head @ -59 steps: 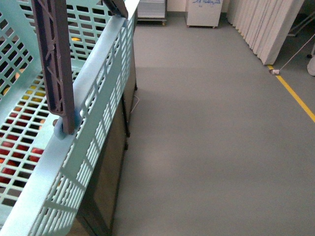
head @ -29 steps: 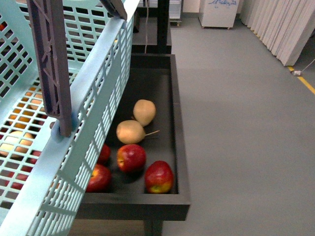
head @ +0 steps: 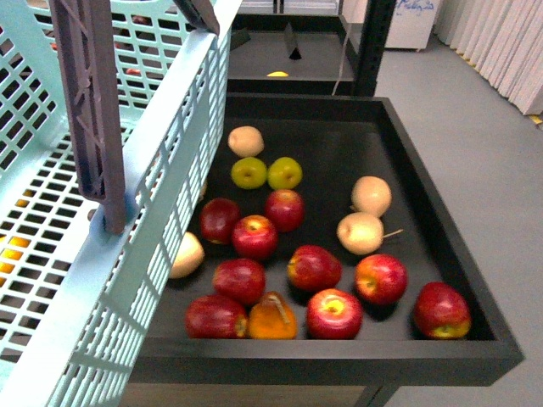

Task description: Pick mango and avocado into basket

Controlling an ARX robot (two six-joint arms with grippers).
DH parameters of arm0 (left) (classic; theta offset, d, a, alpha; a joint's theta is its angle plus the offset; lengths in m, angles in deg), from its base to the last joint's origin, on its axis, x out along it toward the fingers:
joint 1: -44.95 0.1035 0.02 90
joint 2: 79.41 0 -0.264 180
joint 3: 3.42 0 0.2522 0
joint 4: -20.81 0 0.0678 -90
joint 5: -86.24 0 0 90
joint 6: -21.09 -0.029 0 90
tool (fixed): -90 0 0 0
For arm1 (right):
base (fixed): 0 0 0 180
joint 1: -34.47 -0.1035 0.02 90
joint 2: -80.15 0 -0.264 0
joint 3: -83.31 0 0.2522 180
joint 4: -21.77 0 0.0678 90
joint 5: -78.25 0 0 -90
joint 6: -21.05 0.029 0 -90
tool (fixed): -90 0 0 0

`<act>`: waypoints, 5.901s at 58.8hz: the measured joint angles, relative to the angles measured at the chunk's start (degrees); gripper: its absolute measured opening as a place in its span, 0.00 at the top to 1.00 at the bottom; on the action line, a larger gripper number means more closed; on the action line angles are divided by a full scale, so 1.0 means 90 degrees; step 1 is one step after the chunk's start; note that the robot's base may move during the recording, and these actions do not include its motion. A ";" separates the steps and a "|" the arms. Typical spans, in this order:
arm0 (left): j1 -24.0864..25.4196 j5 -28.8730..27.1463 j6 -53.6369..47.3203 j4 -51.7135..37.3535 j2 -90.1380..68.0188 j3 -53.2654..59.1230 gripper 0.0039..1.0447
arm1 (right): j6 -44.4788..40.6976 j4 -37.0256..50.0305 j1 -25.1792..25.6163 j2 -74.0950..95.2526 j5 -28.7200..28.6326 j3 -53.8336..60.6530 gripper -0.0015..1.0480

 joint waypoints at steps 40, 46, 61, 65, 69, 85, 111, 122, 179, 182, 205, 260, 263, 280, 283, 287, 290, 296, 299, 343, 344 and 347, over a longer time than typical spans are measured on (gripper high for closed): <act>0.0000 -0.0002 0.0002 0.0002 0.0007 0.0000 0.94 | 0.0000 0.0000 0.0000 0.0000 -0.0002 0.0000 0.07; 0.0000 -0.0005 0.0000 0.0002 0.0007 0.0000 0.94 | 0.0002 0.0000 0.0000 0.0000 -0.0005 0.0000 0.07; 0.0000 0.0005 0.0012 0.0000 0.0005 0.0000 0.94 | 0.0002 0.0005 0.0000 -0.0002 -0.0007 0.0000 0.07; 0.0002 -0.0017 0.0000 0.0002 0.0005 0.0000 0.94 | 0.0002 0.0005 0.0000 0.0000 -0.0002 0.0000 0.07; 0.0002 -0.0039 -0.0015 0.0002 0.0005 -0.0002 0.94 | 0.0002 0.0005 0.0000 0.0000 -0.0007 0.0000 0.07; 0.0000 -0.0015 -0.0007 0.0000 0.0022 -0.0002 0.94 | 0.0000 0.0002 0.0000 0.0000 -0.0012 0.0002 0.07; 0.0000 -0.0007 -0.0005 0.0002 0.0000 -0.0002 0.95 | 0.0002 0.0002 0.0000 0.0005 -0.0007 0.0000 0.07; 0.0056 -0.0092 -0.0012 0.0002 -0.0010 0.0000 0.95 | 0.0000 0.0005 0.0007 0.0000 -0.0058 0.0002 0.07; -0.0964 0.2363 -0.2817 0.0253 -0.5872 -0.4189 0.95 | 0.0000 0.0000 0.0005 0.0000 -0.0007 0.0002 0.07; -0.1129 0.2412 -0.2846 0.0262 -0.5889 -0.4296 0.95 | 0.0000 0.0000 0.0005 0.0000 -0.0010 0.0002 0.07; -0.1780 0.2545 -0.2968 0.0253 -0.5858 -0.4469 0.95 | 0.0000 0.0000 0.0005 0.0000 -0.0007 0.0000 0.07; -0.1749 0.2499 -0.3077 0.0257 -0.5809 -0.4469 0.95 | -0.0408 0.3082 0.2407 1.2194 -0.0901 -0.5608 0.07; -0.1749 0.2501 -0.3079 0.0257 -0.5809 -0.4469 0.95 | -0.0403 0.2936 0.2511 1.2745 -0.0838 -0.6079 0.07; -0.1751 0.2501 -0.3079 0.0257 -0.5809 -0.4469 0.95 | -0.0153 0.2096 0.2798 1.4875 -0.0996 -0.7953 0.07; -0.1751 0.2501 -0.3077 0.0257 -0.5809 -0.4469 0.95 | -0.0087 0.1977 0.2834 1.5152 -0.0993 -0.8196 0.07; -0.1751 0.2501 -0.3079 0.0257 -0.5809 -0.4469 0.95 | -0.0068 0.1783 0.2871 1.5545 -0.0993 -0.8565 0.07; -0.1751 0.2501 -0.3079 0.0257 -0.5809 -0.4469 0.95 | -0.0068 0.1610 0.2905 1.5905 -0.0993 -0.8910 0.07; -0.1749 0.2499 -0.3079 0.0257 -0.5809 -0.4469 0.95 | -0.0070 0.1387 0.2946 1.6371 -0.1003 -0.9396 0.07; -0.1749 0.2497 -0.3079 0.0257 -0.5809 -0.4469 0.95 | -0.0063 0.1287 0.2948 1.6551 -0.1022 -0.9619 0.07; -0.1749 0.2494 -0.3079 0.0257 -0.5809 -0.4469 0.95 | 0.0510 -0.0716 0.2866 1.9154 -0.0896 -1.3884 0.07; -0.1749 0.2497 -0.3079 0.0257 -0.5809 -0.4469 0.95 | 0.0510 -0.0767 0.2873 1.9224 -0.0894 -1.3996 0.07; -0.1749 0.2499 -0.3079 0.0257 -0.5809 -0.4469 0.95 | 0.0510 -0.0867 0.2888 1.9360 -0.0886 -1.4214 0.07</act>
